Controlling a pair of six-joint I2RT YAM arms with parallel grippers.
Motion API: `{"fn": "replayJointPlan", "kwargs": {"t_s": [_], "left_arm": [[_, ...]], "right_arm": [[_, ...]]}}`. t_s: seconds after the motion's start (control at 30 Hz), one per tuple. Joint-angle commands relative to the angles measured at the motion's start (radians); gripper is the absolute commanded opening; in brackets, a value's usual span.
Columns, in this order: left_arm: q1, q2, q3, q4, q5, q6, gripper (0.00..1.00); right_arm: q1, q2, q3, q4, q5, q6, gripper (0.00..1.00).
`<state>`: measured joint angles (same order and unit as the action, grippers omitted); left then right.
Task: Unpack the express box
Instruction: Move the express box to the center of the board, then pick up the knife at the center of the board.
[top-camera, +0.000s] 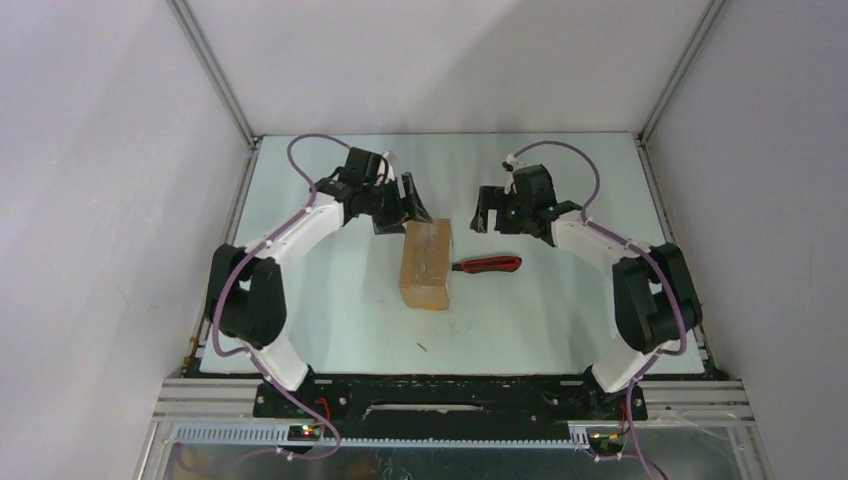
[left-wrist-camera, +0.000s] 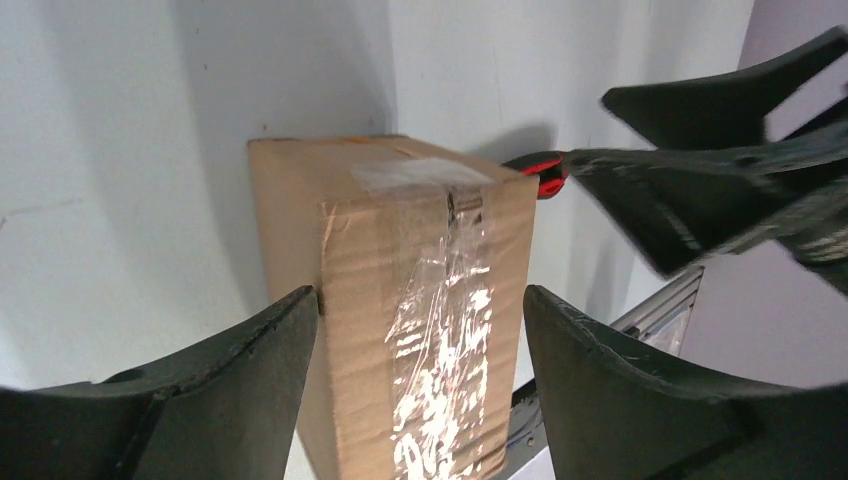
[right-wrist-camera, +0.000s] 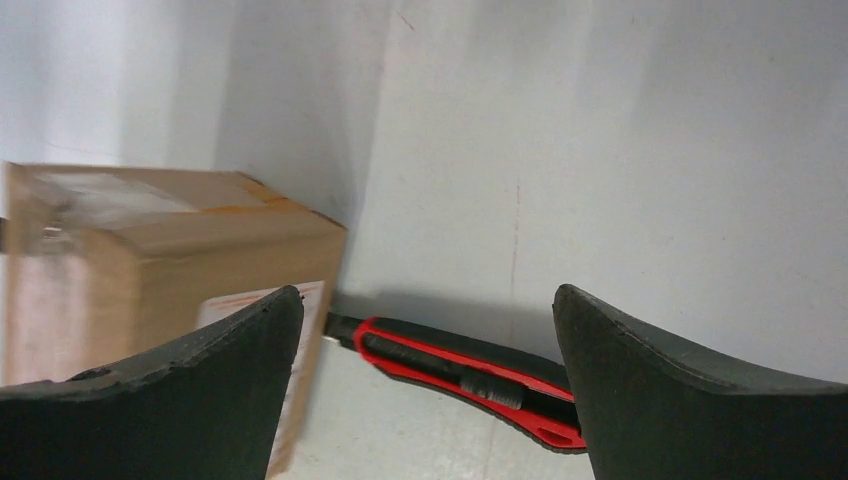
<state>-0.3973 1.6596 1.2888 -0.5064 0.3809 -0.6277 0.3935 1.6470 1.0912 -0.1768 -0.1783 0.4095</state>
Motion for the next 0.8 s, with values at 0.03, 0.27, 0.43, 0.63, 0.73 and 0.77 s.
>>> {"fn": "replayJointPlan", "kwargs": {"t_s": [0.03,0.27,0.43,0.63,0.73,0.77], "left_arm": [[0.01,0.057,0.126,-0.044,0.023,0.044,0.79],[0.012,0.068,0.158,-0.058,0.031,0.051,0.79],[0.012,0.029,0.126,-0.044,0.032,0.046,0.79],[0.007,-0.056,0.025,0.006,0.053,0.014,0.79],[0.001,-0.095,-0.022,0.02,0.058,0.006,0.79],[-0.001,-0.107,-0.034,0.025,0.059,0.002,0.79]], "right_arm": [[0.019,0.088,-0.027,0.045,-0.018,-0.082,0.97],[0.06,0.113,-0.128,0.091,-0.01,-0.048,0.96],[0.108,0.056,-0.238,0.091,0.023,-0.014,0.95],[0.167,-0.05,-0.375,0.081,0.089,0.039,0.95],[0.21,-0.088,-0.402,0.047,0.146,0.057,0.94],[0.229,-0.096,-0.406,0.037,0.167,0.061,0.94]]}}
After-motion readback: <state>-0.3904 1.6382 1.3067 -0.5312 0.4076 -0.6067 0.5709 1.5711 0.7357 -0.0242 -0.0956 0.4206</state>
